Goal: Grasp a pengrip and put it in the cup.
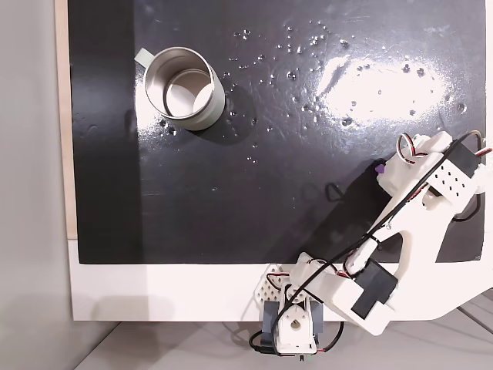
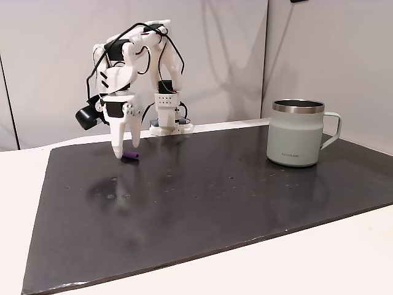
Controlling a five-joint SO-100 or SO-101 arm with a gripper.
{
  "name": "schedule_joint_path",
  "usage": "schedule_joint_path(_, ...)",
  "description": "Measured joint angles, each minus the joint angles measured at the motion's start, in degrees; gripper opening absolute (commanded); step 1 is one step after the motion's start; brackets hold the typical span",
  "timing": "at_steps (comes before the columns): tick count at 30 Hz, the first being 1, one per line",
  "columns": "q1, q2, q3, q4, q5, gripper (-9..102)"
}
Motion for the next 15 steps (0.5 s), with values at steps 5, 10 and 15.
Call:
schedule_joint_path(5,-0.2,0.0,4.5,-3.3,0.0,21)
schedule_joint_path(10,0.0,0.3,6.6,-5.4,-0.2,9)
schedule_joint_path(15,1.2,0.3,7.0,-5.5,-0.2,0)
